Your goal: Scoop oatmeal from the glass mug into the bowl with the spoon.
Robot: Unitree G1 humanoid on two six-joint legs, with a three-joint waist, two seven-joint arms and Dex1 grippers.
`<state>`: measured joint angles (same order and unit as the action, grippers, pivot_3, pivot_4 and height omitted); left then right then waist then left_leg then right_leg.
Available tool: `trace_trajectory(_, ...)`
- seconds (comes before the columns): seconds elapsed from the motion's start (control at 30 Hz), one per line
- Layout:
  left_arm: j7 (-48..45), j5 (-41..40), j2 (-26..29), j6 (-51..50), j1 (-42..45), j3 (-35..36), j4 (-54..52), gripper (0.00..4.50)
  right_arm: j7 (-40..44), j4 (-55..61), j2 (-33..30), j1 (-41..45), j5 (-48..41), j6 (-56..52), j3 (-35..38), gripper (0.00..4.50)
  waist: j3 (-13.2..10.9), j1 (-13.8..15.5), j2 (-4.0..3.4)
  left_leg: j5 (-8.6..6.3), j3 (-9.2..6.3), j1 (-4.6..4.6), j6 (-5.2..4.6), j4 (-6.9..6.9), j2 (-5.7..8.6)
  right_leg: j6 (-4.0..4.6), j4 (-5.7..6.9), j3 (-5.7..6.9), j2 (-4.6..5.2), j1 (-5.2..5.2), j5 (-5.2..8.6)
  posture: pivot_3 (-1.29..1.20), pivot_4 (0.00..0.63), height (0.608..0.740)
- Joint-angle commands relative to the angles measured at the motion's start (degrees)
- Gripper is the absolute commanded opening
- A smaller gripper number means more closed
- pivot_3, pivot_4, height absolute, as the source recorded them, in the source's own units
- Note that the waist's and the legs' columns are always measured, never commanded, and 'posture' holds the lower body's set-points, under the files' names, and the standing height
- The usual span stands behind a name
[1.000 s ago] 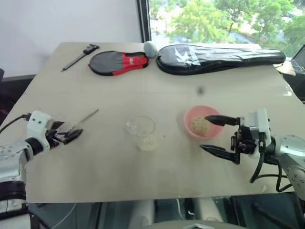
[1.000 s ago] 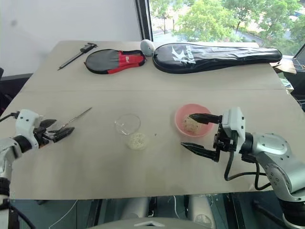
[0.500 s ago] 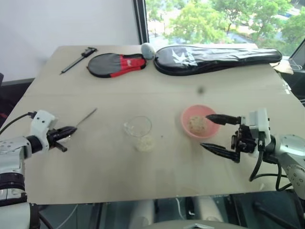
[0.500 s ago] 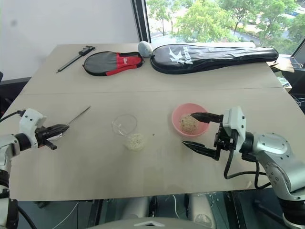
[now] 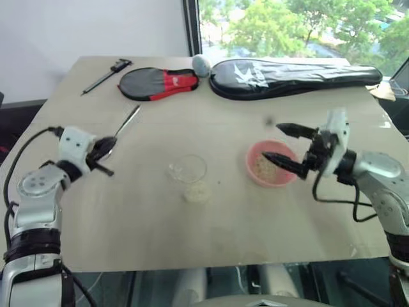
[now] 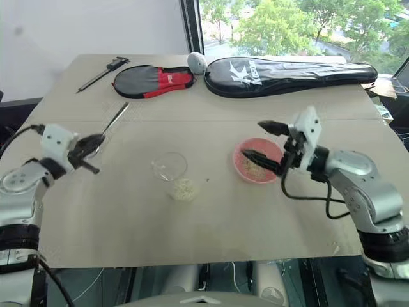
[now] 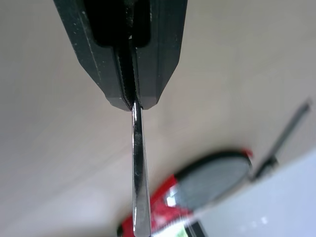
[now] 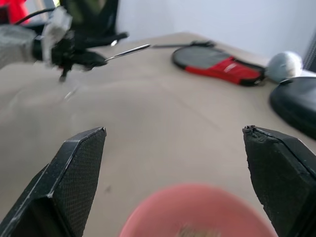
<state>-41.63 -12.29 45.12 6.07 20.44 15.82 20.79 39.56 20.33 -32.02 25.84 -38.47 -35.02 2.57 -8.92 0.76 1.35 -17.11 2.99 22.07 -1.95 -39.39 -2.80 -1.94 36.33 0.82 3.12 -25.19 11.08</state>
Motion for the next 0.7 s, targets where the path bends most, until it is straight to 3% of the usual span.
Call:
trace_trajectory(0.03,1.57,0.63,-1.7,0.09,3.33,-2.4,-8.63,0.02,-6.34,-2.19,3.69,7.2,-2.46,-6.39,0.28,4.5,0.0,0.0,0.0,0.02,0.0,0.04,0.03,0.0,0.01,0.0,0.0,0.0,0.0,-0.03,-0.01,0.0,0.15,0.74)
trace_trajectory(0.33,-0.44,1.66,-6.96,-1.14,9.61,-10.64,-17.77,0.02,-18.34,-15.45,18.66,21.97,-16.06,-22.66,7.33,4.5,-0.01,-0.14,-0.01,0.16,-0.01,0.45,0.25,0.05,0.02,-0.01,0.08,0.01,-0.03,-0.44,-0.02,0.0,0.15,0.74)
trace_trajectory(0.7,-5.86,1.42,-8.34,0.93,10.9,-14.23,-18.22,0.02,-20.52,-26.12,26.91,29.9,-16.84,-20.67,9.31,4.5,-0.03,-1.04,-0.06,0.14,-0.12,0.58,0.21,0.05,0.02,-0.03,0.06,0.1,-0.04,-0.52,-0.02,0.0,0.15,0.74)
